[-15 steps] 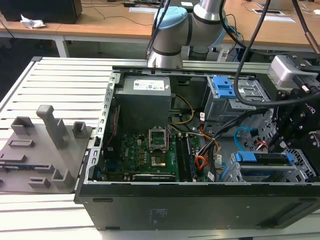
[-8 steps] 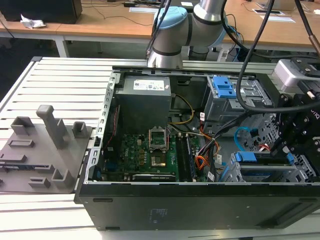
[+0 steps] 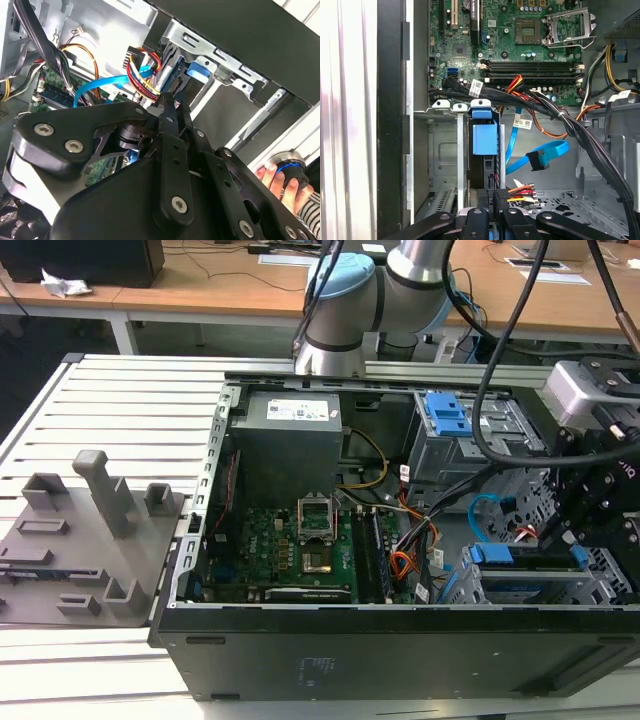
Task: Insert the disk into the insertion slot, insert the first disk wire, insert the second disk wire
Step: 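Insert the first disk wire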
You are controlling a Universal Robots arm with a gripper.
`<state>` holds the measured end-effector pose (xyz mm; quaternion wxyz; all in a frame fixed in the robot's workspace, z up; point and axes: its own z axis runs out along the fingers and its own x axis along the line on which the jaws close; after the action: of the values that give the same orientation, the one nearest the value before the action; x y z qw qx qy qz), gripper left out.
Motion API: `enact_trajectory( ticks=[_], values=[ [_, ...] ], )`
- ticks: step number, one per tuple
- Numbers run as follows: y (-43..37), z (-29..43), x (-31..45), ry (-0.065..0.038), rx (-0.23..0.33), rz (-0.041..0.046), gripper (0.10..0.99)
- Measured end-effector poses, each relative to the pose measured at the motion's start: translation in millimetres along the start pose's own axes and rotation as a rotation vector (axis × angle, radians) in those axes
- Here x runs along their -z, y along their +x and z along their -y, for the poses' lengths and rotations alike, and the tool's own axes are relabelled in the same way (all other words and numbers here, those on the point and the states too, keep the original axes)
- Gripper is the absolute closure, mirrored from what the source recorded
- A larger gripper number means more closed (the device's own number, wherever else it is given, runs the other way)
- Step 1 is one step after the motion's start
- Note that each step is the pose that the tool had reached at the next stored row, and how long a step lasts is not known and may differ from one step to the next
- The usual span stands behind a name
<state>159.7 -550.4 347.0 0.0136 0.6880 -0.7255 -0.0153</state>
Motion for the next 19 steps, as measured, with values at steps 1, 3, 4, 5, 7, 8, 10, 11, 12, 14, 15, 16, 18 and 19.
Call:
enact_trajectory(
  ticks=[1,3,4,5,7,8,10,11,12,14,15,16,18,19],
  values=[
    [-1.0,0.3,-0.7,0.0,0.0,0.0013,0.914],
    [-2.2,2.3,-2.0,0.0,0.0,0.0018,0.914],
    [-2.6,3.0,-2.6,0.0,0.0,0.0021,0.914],
    [-2.6,3.2,-3.4,0.0,0.0,0.0028,0.914],
    [-2.7,3.3,-5.0,-0.001,0.0,0.0041,0.914],
    [-2.7,3.3,-5.3,-0.001,0.0,0.0043,0.914],
    [-2.7,3.8,-6.2,-0.001,0.0,0.0046,0.914],
    [-2.7,4.4,-6.7,-0.001,0.0,0.0048,0.914],
    [-2.8,6.0,-7.6,-0.001,0.0,0.0046,0.914],
    [-2.9,7.9,-9.8,-0.002,0.0,0.0045,0.914],
    [-2.9,7.9,-10.1,-0.002,0.0,0.0044,0.914],
    [-2.9,7.9,-10.8,-0.002,0.0,0.0043,0.914],
    [-2.9,8.0,-11.2,-0.002,0.0,0.0046,0.914],
    [-3.0,8.0,-11.4,-0.002,0.0,0.0054,0.914]
  ],
)
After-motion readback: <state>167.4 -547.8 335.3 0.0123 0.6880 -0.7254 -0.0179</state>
